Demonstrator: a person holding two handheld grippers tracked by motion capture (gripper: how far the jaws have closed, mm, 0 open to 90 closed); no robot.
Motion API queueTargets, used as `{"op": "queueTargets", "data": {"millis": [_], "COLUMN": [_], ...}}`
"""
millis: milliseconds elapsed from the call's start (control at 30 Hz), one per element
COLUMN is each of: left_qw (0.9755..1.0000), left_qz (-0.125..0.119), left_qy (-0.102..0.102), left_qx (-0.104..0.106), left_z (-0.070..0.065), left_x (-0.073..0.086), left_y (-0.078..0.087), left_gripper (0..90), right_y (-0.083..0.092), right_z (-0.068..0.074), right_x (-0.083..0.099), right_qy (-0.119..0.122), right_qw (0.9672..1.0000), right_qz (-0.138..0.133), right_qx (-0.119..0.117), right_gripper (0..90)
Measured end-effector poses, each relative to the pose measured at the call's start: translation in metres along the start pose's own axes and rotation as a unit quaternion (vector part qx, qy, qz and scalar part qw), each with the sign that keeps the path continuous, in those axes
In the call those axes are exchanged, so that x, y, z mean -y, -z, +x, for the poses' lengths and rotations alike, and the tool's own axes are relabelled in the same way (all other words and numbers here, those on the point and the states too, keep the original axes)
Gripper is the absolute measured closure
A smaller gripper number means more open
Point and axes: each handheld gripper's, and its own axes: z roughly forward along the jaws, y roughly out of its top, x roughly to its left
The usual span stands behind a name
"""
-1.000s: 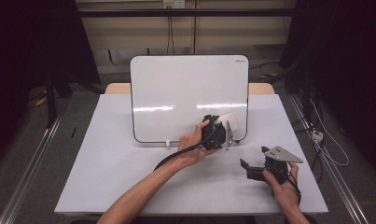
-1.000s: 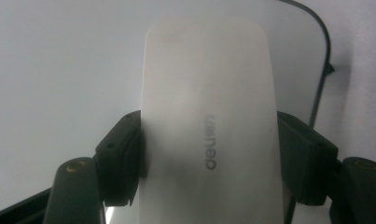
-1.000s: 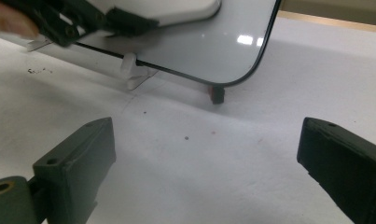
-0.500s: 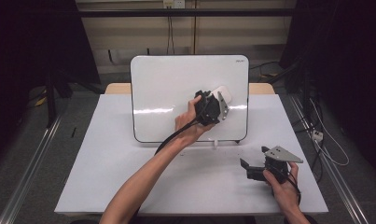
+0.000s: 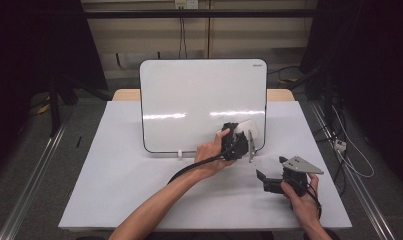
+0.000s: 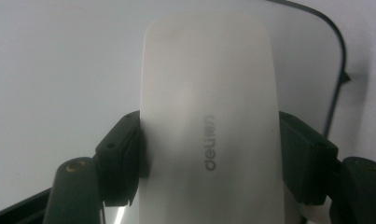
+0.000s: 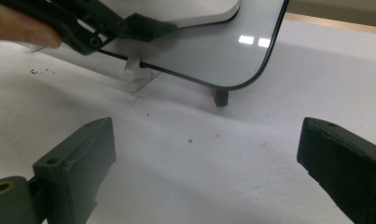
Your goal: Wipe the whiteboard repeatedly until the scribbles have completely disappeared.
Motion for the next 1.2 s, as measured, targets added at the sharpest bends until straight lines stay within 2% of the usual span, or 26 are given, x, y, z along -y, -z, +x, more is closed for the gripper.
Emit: {"op": "queueTargets", "data": {"millis": [67, 233, 333, 433, 467, 567, 633, 667, 733, 800, 833, 933, 967, 1100, 1200], "left_qw": [1.0000, 0.9999, 0.9998, 0.9999, 0.9998, 0.9992, 0.9979, 0.9973, 0.9962, 0.9940, 0.9927, 0.9924, 0.9916, 0.9854, 0.9810], "left_qz": [-0.007, -0.002, 0.002, 0.000, 0.005, 0.004, 0.006, 0.006, 0.009, 0.004, 0.002, 0.001, -0.003, -0.022, -0.031], "left_qy": [-0.002, -0.005, -0.012, 0.010, 0.013, 0.039, 0.064, 0.073, 0.085, 0.108, 0.120, 0.122, 0.129, 0.168, 0.190], "left_qx": [0.004, 0.011, 0.014, 0.013, 0.010, -0.001, -0.004, -0.013, -0.016, -0.017, -0.012, -0.012, -0.011, 0.016, 0.023], "left_z": [-0.004, -0.004, -0.003, 0.001, 0.005, 0.017, 0.030, 0.036, 0.049, 0.057, 0.060, 0.061, 0.060, 0.069, 0.073], "left_x": [0.002, 0.005, 0.012, 0.015, 0.016, 0.017, 0.019, 0.019, 0.020, 0.021, 0.021, 0.021, 0.022, 0.027, 0.032], "left_y": [0.000, 0.003, 0.006, 0.007, 0.008, 0.008, 0.008, 0.008, 0.009, 0.008, 0.008, 0.010, 0.010, 0.013, 0.016], "left_gripper": [31.1, 31.1, 31.1, 31.1, 31.1, 31.1, 31.1, 31.1, 31.1, 31.1, 31.1, 31.2, 31.2, 31.3, 31.2], "right_y": [0.000, 0.000, 0.001, 0.001, 0.001, 0.002, 0.002, 0.002, 0.002, 0.002, 0.002, 0.002, 0.002, 0.002, 0.002], "right_z": [0.000, 0.001, 0.000, -0.001, -0.001, 0.000, -0.001, -0.001, -0.001, -0.001, -0.001, 0.000, -0.001, -0.001, 0.000], "right_x": [0.000, 0.000, 0.000, 0.001, 0.001, 0.000, 0.000, 0.000, 0.001, 0.001, 0.001, 0.000, 0.000, 0.000, 0.000], "right_qy": [0.000, 0.001, -0.001, -0.002, -0.001, -0.001, -0.001, -0.001, -0.003, -0.002, -0.002, -0.002, -0.002, -0.002, -0.004], "right_qw": [1.0000, 1.0000, 1.0000, 1.0000, 1.0000, 1.0000, 1.0000, 1.0000, 1.0000, 1.0000, 1.0000, 1.0000, 1.0000, 1.0000, 1.0000], "right_qz": [0.001, 0.001, 0.000, 0.001, 0.000, -0.001, -0.002, -0.002, 0.000, -0.001, 0.000, 0.000, 0.000, -0.001, -0.001], "right_qx": [0.001, -0.001, 0.001, 0.001, 0.001, 0.000, 0.001, 0.002, 0.002, 0.002, 0.001, 0.001, 0.001, 0.001, 0.001], "right_gripper": [4.2, 4.3, 4.2, 4.2, 4.2, 4.2, 4.2, 4.3, 4.2, 4.3, 4.3, 4.3, 4.2, 4.3, 4.2]}}
